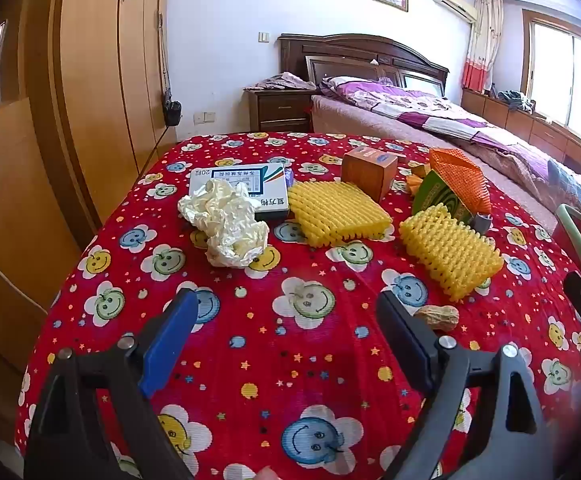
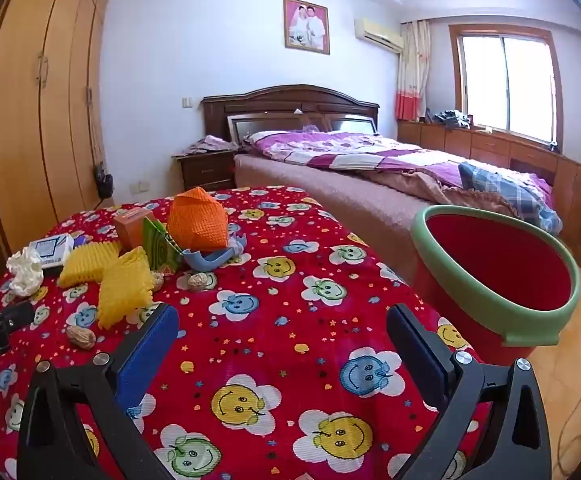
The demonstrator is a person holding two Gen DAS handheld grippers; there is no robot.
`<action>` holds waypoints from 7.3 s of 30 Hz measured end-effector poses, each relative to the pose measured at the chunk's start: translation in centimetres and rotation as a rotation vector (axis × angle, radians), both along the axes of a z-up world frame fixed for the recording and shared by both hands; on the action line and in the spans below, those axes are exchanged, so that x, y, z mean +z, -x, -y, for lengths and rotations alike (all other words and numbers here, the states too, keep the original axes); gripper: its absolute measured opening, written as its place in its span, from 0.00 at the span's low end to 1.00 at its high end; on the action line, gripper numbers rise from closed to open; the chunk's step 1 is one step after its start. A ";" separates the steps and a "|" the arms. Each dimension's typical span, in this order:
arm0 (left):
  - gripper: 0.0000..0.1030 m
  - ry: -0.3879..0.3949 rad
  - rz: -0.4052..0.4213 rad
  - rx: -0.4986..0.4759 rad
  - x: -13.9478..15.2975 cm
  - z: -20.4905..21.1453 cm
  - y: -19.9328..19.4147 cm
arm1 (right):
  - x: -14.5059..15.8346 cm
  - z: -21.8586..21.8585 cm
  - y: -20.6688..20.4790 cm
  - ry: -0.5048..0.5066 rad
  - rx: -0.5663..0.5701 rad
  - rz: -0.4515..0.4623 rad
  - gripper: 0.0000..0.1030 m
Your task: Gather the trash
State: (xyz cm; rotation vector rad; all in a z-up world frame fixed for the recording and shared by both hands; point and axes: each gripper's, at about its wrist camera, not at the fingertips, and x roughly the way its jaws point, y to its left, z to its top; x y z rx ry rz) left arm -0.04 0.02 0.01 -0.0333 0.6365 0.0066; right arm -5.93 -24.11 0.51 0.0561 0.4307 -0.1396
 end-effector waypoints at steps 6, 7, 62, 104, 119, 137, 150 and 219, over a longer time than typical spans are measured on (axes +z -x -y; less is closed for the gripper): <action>0.88 -0.006 -0.004 0.001 0.0 0.0 0.0 | 0.0 0.0 0.0 -0.002 -0.001 -0.003 1.00; 0.88 -0.006 -0.003 0.001 0.0 0.0 0.0 | 0.0 0.0 0.0 -0.003 -0.002 -0.003 1.00; 0.88 -0.001 -0.002 0.001 0.0 0.0 0.0 | 0.0 -0.3 0.1 0.010 -0.001 0.003 1.00; 0.85 0.081 -0.077 -0.009 0.5 -1.1 -0.9 | 0.4 0.6 -1.3 -0.062 0.057 -0.048 1.00; 0.82 0.089 -0.169 0.053 1.0 -4.7 -7.4 | 2.4 -0.5 -4.5 -0.131 0.130 -0.161 1.00; 0.32 0.194 -0.213 -0.066 -1.1 -4.6 -9.4 | 0.4 -6.1 -8.8 -0.159 0.259 -0.362 0.74; 0.29 0.223 -0.162 -0.074 1.3 -4.6 -6.8 | 0.8 -5.8 -7.6 -0.232 0.345 -0.351 0.07; 0.32 0.063 -0.232 -0.895 5.9 36.6 -5.9 | 4.4 24.5 5.0 -0.372 -0.295 -0.023 0.06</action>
